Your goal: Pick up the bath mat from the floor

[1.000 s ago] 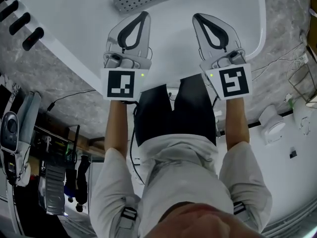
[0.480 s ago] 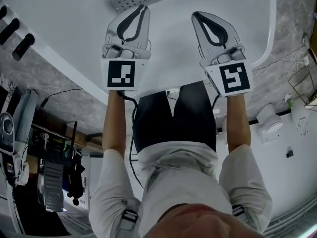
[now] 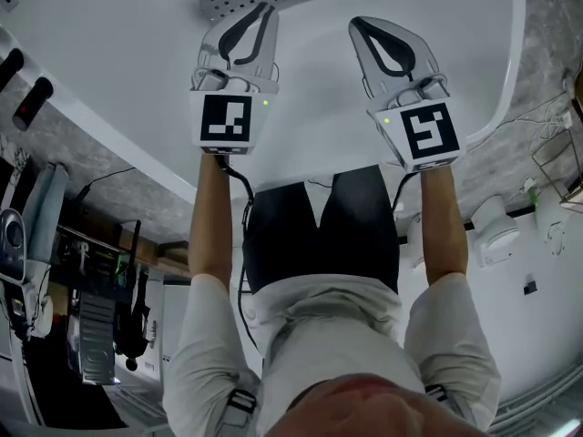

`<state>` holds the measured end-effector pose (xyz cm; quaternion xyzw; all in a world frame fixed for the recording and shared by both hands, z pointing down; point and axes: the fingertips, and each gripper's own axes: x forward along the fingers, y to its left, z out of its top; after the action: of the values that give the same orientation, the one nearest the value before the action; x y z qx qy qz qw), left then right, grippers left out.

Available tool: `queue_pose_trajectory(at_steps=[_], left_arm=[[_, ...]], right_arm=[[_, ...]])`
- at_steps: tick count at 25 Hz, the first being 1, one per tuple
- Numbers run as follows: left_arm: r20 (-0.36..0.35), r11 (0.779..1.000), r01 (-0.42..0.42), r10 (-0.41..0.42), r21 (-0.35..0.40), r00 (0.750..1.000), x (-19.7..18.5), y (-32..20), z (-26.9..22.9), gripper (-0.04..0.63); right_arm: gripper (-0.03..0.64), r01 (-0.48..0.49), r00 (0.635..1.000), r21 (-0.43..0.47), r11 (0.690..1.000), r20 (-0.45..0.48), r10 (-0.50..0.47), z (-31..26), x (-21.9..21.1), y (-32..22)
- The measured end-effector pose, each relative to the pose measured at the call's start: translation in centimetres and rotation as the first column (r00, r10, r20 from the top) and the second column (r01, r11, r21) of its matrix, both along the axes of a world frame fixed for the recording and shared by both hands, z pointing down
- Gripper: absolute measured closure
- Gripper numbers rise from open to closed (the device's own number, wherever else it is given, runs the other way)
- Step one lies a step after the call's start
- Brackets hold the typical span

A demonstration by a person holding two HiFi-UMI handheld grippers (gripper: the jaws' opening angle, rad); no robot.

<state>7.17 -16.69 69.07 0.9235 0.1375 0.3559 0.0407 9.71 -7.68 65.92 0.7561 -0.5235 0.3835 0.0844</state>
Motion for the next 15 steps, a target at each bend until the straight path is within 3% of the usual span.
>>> queue_pose_trajectory(at_steps=[15], left_arm=[[0.083,0.998,-0.035,0.031,0.044,0.996,-0.4,0.4,7.0,0.535]], right_arm=[[0.615,0.03,0.999,-0.011,0.999,0.046,-0.03,3.8,-0.2,0.1]])
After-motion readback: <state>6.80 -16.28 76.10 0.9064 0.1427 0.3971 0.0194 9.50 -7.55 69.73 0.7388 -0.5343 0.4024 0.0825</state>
